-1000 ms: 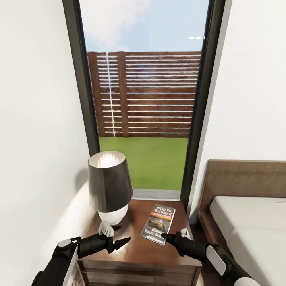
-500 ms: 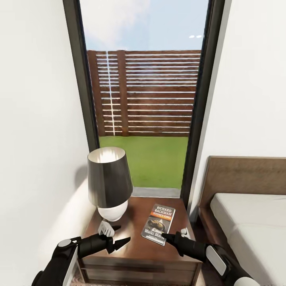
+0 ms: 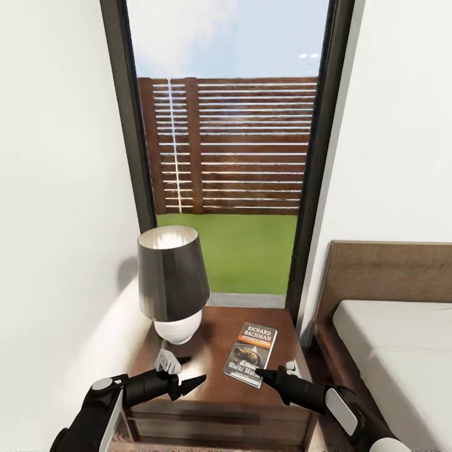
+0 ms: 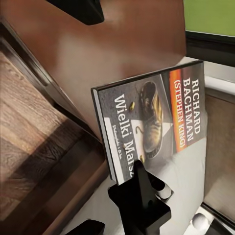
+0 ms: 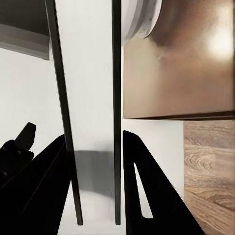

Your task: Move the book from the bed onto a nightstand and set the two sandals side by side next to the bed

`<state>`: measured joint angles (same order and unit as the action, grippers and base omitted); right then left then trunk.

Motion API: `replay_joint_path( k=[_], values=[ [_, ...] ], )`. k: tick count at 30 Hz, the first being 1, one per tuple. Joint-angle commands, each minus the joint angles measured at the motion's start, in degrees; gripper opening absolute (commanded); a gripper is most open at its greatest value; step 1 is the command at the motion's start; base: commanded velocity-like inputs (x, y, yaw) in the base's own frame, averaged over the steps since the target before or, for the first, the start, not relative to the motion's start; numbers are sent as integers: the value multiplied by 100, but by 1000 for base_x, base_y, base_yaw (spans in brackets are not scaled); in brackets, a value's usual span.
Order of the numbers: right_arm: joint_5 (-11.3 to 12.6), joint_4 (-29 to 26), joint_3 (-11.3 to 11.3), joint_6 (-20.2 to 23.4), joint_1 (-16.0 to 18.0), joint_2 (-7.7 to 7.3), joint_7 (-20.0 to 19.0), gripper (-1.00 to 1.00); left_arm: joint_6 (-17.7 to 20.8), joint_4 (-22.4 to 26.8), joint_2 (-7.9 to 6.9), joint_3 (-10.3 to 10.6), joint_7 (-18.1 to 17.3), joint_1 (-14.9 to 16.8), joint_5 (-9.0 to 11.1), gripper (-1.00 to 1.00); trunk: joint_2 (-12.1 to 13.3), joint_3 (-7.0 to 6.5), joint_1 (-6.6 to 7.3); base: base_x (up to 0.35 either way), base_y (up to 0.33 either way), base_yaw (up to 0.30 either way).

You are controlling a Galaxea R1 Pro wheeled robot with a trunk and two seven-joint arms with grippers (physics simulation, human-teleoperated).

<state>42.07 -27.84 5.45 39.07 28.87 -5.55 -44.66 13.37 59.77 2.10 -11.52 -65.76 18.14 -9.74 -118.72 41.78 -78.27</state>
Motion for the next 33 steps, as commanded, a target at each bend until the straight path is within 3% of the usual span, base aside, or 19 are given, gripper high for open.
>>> replay_joint_path(
  k=[1, 4, 13, 33],
  values=[
    [56, -2, 26, 31, 4, -7, 2, -100, 60, 8, 9, -26, -45, 5, -36, 100, -45, 24, -22, 0, 0, 0],
    [56, -2, 26, 31, 4, -7, 1, -100, 60, 8, 9, -26, -44, 5, -36, 100, -165, 78, -88, 0, 0, 0],
    [56, -2, 26, 31, 4, -6, 1, -100, 60, 12, 9, -26, -45, 5, -36, 100, -165, 78, -88, 14, 0, 0],
    [56, -2, 27, 31, 4, 2, 2, -100, 60, 10, 9, -29, -45, 5, -33, 100, -165, 78, -88, 172, 0, 0]
  ],
)
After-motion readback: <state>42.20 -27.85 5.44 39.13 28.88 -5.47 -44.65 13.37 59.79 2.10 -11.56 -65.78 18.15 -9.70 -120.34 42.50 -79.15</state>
